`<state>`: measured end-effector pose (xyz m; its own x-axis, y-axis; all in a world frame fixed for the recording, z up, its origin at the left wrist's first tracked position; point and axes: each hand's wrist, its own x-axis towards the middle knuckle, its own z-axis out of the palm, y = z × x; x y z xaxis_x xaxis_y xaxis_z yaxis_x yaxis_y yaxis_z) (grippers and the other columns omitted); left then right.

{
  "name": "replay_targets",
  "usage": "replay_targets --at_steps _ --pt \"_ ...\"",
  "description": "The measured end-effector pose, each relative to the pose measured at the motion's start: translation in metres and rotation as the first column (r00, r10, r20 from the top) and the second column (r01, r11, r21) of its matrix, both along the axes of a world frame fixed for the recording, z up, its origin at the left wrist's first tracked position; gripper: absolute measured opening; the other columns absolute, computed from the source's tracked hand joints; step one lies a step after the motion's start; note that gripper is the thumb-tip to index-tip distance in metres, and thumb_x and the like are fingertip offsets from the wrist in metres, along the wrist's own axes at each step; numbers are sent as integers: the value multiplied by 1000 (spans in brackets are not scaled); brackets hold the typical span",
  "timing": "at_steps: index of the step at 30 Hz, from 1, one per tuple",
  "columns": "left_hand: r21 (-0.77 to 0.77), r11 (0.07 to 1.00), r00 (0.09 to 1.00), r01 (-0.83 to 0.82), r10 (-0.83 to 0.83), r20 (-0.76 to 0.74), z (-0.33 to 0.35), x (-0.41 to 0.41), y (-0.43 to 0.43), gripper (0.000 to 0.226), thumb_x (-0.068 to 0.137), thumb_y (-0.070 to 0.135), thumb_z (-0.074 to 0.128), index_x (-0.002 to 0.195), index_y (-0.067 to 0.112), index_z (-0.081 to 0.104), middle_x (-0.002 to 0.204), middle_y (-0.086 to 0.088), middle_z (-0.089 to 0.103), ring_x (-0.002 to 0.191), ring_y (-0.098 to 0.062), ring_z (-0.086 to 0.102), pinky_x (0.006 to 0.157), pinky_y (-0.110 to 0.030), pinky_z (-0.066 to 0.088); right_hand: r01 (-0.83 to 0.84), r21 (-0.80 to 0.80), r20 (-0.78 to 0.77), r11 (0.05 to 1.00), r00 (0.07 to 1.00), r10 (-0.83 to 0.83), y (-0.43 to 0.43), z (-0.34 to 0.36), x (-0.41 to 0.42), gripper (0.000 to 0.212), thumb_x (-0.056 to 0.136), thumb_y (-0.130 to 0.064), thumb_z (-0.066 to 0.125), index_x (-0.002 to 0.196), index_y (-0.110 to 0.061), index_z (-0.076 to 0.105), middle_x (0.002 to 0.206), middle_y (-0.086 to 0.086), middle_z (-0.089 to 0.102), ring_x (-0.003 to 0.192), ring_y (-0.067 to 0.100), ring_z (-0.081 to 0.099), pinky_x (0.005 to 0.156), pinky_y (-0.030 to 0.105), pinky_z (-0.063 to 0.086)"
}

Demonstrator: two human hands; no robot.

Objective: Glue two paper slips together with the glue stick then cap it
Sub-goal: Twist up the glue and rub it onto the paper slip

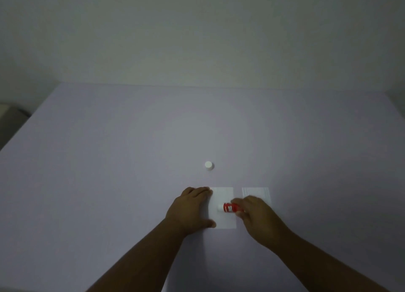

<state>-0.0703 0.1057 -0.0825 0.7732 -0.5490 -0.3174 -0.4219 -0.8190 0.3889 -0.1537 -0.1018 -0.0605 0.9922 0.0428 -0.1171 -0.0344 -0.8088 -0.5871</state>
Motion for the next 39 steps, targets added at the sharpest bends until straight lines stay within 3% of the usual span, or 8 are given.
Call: replay_targets --at_steps 5,10,20,26,34,39 --pt "6 1000 1000 8 -8 -6 1 1 -1 96 62 63 66 143 29 29 151 14 31 134 -13 25 108 -33 30 -65 -33 53 997 996 66 -7 1 1 30 89 -12 51 118 -13 60 104 13 64 100 28 56 90 35 43" --pt "-4 1000 999 -2 2 -35 3 1 -1 95 63 60 67 144 28 29 151 14 30 136 -13 23 108 -34 31 68 -87 79 994 995 -61 -13 3 34 27 91 -13 50 116 -15 59 101 12 63 97 26 54 84 34 42" --pt "18 1000 999 7 -6 -46 2 1 -2 97 62 60 66 144 26 27 152 12 29 137 -15 22 110 -36 31 -85 -63 56 994 994 89 -14 3 -14 28 87 -13 55 114 -15 62 99 11 66 93 27 58 84 35 46" --pt "17 1000 999 -3 4 -54 4 1 -3 97 61 59 67 144 26 28 152 13 29 136 -15 22 110 -36 33 58 -125 121 990 992 -43 -18 -1 24 26 89 -9 51 113 -14 61 96 11 64 91 26 56 79 34 45" --pt "34 999 998 3 -1 -68 3 1 -4 98 62 59 66 145 26 25 153 11 27 138 -17 21 111 -38 32 -82 -65 58 994 995 86 -18 4 -32 28 87 -15 53 115 -16 61 102 7 65 94 24 57 85 34 47" --pt "34 999 998 15 -13 -58 5 1 -5 97 62 58 66 144 24 27 153 10 28 137 -18 22 112 -36 31 -54 -137 136 989 988 73 -21 9 -7 28 82 -3 59 109 -8 65 92 14 68 85 31 62 78 38 50"
